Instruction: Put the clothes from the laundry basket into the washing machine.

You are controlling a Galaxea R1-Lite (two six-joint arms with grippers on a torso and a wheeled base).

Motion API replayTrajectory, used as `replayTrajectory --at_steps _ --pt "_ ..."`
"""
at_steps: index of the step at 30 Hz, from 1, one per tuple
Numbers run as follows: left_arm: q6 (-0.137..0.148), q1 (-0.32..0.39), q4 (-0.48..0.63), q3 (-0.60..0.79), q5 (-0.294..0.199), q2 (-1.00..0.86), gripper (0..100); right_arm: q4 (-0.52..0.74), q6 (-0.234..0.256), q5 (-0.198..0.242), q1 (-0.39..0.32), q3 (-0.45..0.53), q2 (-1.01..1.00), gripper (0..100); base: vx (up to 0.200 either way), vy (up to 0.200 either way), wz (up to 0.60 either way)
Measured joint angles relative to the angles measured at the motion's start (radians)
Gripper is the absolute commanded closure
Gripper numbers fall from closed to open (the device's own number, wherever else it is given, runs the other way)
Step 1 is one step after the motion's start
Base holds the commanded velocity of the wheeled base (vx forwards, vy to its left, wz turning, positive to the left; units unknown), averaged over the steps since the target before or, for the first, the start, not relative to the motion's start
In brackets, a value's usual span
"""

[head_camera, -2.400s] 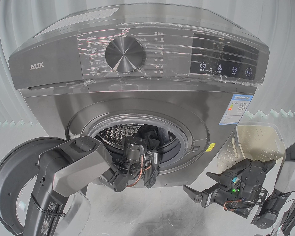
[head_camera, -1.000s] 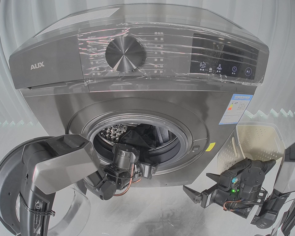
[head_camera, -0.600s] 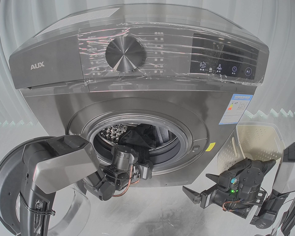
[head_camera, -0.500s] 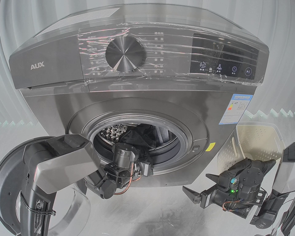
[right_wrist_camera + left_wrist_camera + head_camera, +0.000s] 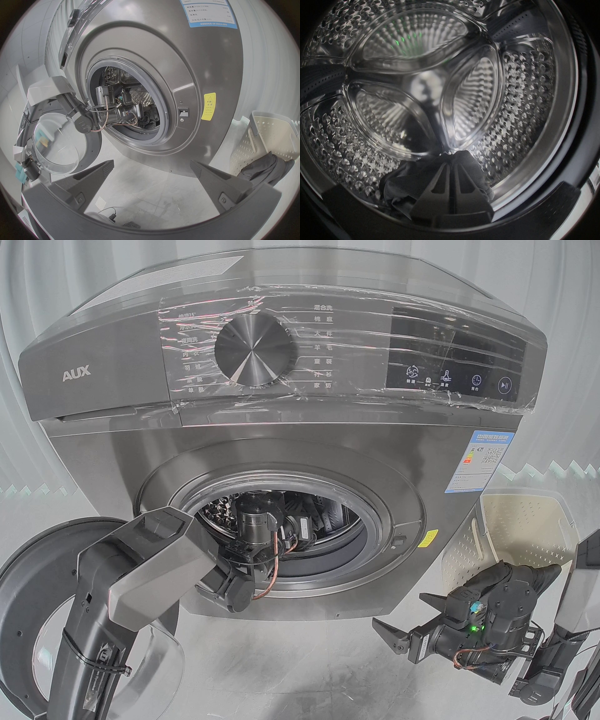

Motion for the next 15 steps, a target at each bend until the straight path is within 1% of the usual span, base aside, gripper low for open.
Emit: replayTrajectory --at_steps 5,9,14,15 --pt "0.006 0.024 -0.008 -0.136 0.022 0.059 100 0.0 0.0 0.0 0.0 0.0 -0.001 0 0.0 0.0 0.0" --pt "0.009 0.043 -0.009 -0.236 0.029 0.106 100 0.0 0.001 0.0 0.0 0.0 -0.001 0 0.0 0.0 0.0" --pt "0.01 0.053 -0.005 -0.302 0.033 0.143 100 0.0 0.001 0.0 0.0 0.0 -0.001 0 0.0 0.0 0.0" --pt "0.009 0.053 -0.005 -0.307 0.032 0.15 0 0.0 0.001 0.0 0.001 0.0 -0.001 0 0.0 0.0 0.0"
